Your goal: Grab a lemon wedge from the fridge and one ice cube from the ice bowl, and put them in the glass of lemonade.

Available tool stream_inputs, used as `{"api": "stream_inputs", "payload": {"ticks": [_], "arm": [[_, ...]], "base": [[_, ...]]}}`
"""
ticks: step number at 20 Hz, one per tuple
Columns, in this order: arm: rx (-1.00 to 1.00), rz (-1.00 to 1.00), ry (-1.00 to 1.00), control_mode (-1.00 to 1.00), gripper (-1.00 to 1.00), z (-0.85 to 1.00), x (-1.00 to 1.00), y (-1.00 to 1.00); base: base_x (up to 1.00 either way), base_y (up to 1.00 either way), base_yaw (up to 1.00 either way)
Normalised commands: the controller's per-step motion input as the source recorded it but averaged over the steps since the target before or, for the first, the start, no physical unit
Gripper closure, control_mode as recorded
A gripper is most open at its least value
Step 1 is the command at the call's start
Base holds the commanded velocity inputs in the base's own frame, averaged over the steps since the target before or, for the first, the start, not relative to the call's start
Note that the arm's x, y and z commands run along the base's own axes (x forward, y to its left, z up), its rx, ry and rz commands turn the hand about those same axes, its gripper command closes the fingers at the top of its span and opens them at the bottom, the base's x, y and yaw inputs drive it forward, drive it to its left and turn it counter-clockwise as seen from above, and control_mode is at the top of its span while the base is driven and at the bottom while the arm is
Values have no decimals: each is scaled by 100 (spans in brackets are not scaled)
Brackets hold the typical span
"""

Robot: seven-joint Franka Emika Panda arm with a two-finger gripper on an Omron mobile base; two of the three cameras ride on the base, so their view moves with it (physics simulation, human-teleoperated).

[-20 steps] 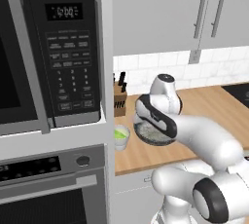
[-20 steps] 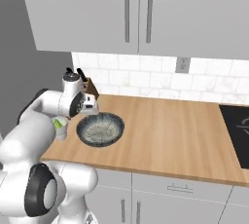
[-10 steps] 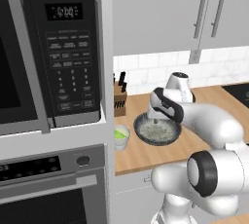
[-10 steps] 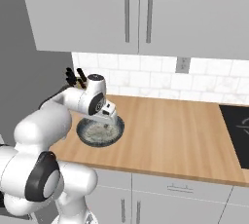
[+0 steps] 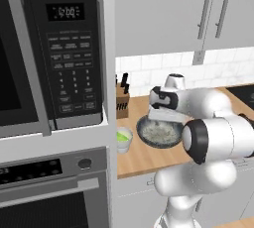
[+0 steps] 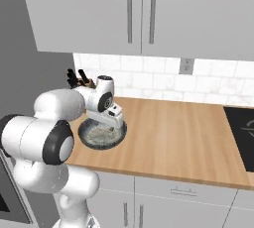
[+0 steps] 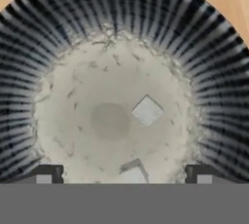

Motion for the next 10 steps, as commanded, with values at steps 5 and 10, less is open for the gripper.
{"api": "stream_inputs", "payload": {"ticks": [5,10], "arm": [[-8,-7,-2,-100,-100,-69,9,0],[-1,-1,0,-100,-100,-29,33,-2]], "base": [[0,0,0],[0,0,0]]}}
